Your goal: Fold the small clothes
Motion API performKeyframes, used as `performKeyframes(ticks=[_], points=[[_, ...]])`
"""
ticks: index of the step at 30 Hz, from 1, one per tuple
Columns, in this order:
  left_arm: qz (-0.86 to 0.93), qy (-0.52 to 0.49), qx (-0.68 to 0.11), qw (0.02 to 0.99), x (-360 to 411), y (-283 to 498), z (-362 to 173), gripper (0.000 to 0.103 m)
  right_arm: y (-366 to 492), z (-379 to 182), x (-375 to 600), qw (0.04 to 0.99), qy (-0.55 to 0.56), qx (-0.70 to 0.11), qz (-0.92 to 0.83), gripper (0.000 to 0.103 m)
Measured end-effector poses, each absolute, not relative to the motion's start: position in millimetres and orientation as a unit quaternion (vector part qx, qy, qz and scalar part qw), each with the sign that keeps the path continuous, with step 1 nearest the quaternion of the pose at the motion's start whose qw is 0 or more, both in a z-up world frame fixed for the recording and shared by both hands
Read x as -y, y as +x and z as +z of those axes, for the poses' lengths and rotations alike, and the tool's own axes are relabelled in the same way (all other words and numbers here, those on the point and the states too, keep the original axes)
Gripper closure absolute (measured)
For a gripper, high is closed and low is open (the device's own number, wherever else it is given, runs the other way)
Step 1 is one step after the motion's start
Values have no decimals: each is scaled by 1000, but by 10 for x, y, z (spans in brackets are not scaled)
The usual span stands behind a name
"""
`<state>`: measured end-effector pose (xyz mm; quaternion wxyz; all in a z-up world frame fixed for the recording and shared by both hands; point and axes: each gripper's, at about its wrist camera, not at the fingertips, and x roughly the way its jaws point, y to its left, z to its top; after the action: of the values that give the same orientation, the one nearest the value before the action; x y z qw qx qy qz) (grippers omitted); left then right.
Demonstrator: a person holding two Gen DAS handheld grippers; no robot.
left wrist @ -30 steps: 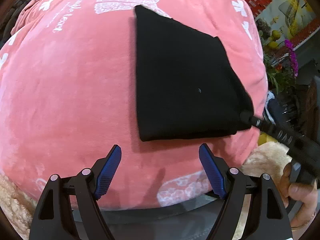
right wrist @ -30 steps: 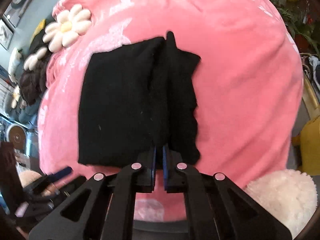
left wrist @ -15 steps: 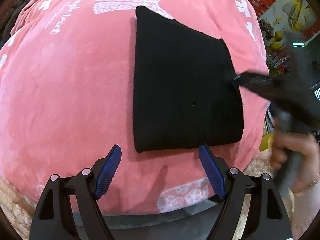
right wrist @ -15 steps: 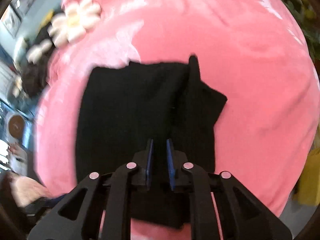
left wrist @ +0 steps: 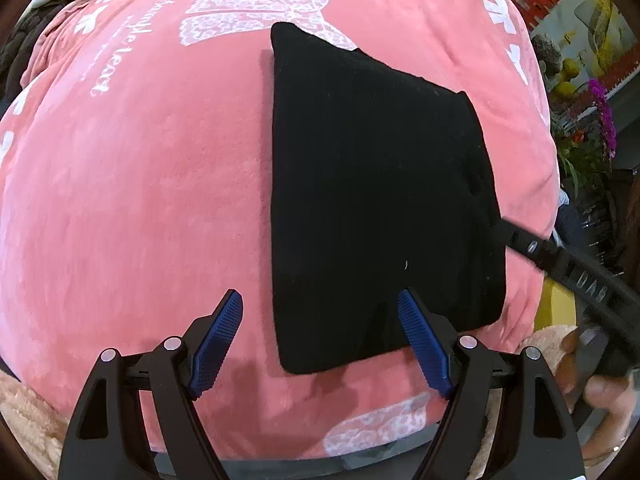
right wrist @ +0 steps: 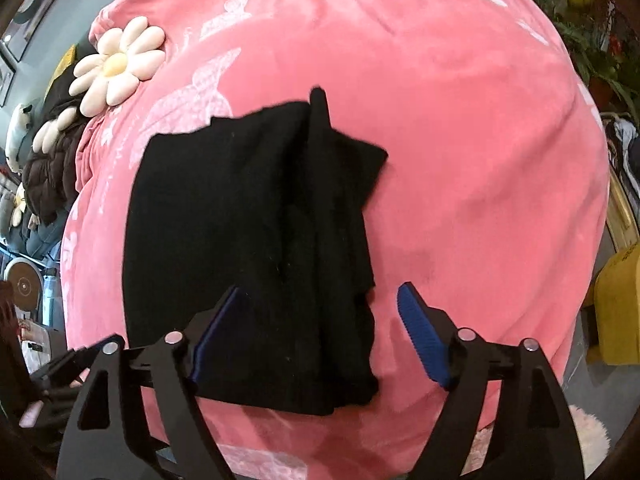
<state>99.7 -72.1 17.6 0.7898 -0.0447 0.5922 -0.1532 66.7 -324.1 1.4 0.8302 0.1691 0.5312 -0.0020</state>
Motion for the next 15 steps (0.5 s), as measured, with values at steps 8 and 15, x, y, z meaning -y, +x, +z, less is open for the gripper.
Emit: performKeyframes(ticks=[8,15], points=[[-165,-98,-603,775,661,1213,43,26,698,-183,3202,815,196,-544,20,20],[-176,-196,-601,754,496,1424,-172,22,790,-348,3173,810,215,-545,30,21]])
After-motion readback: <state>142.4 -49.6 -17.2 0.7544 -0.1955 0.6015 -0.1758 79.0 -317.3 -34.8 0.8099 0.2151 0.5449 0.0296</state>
